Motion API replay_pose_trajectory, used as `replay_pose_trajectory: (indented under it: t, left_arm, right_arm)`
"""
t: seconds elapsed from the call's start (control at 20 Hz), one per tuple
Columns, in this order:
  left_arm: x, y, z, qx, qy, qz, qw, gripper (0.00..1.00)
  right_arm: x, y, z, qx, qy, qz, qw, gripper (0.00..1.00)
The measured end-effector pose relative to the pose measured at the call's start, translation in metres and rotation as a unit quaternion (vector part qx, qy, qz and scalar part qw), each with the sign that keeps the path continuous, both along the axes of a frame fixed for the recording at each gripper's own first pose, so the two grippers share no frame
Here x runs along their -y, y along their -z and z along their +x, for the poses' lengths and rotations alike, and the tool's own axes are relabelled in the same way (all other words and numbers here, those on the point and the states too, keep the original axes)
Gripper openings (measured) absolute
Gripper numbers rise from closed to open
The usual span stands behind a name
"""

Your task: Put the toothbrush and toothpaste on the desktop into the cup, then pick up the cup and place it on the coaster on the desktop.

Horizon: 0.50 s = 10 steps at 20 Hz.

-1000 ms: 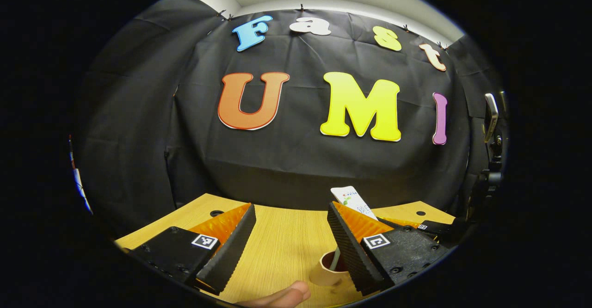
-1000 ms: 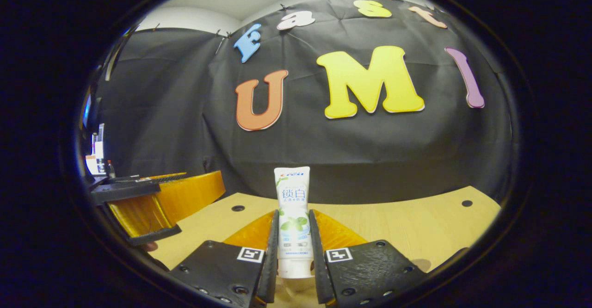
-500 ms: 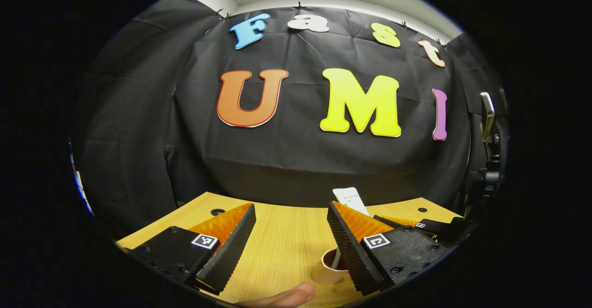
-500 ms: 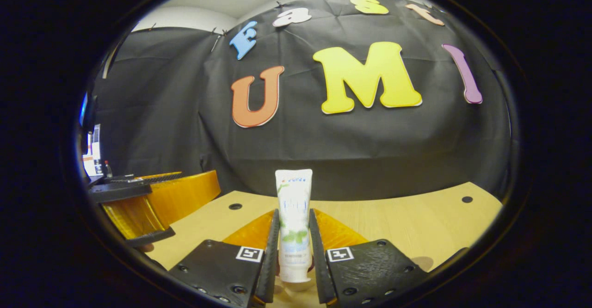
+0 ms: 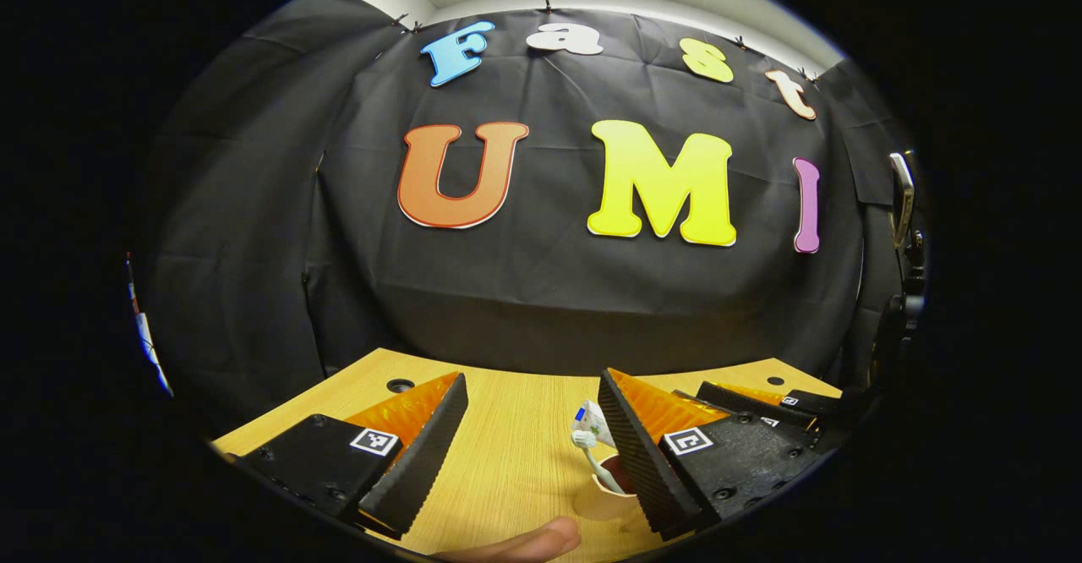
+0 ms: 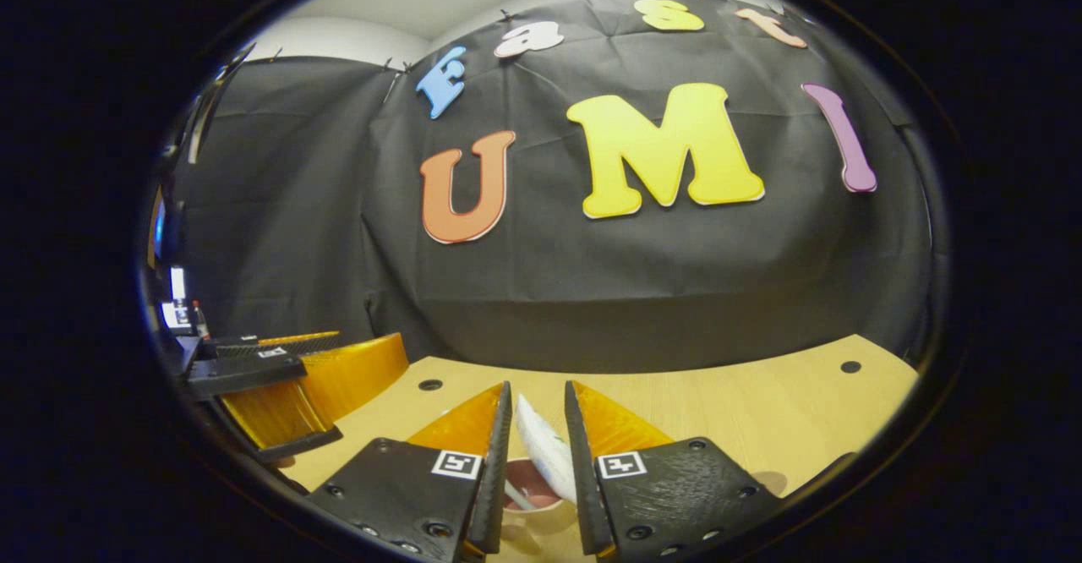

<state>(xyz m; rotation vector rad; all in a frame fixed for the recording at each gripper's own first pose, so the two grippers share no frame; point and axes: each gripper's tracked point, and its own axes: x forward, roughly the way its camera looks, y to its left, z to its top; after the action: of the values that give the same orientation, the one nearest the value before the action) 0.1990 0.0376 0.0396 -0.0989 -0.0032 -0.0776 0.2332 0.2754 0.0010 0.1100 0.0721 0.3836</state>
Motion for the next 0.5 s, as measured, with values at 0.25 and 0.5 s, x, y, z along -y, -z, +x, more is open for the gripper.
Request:
replay_pose_trajectory:
  t: [0.25,0.5]
  left_arm:
    - [-0.0023,0.0029,0.0029,-0.004,-0.004,0.002,1.0,0.98]
    - [-0.0075,0.0039,0.0024,-0.006,-0.01,0.005,1.0,0.98]
  right_arm:
    - [0.0099,-0.0002,0.0021,-0.003,0.006,0.008,1.0,0.37]
    - [0.0098,0.0019,0.0009,-0.002,-0.005,-0.004,1.0,0.38]
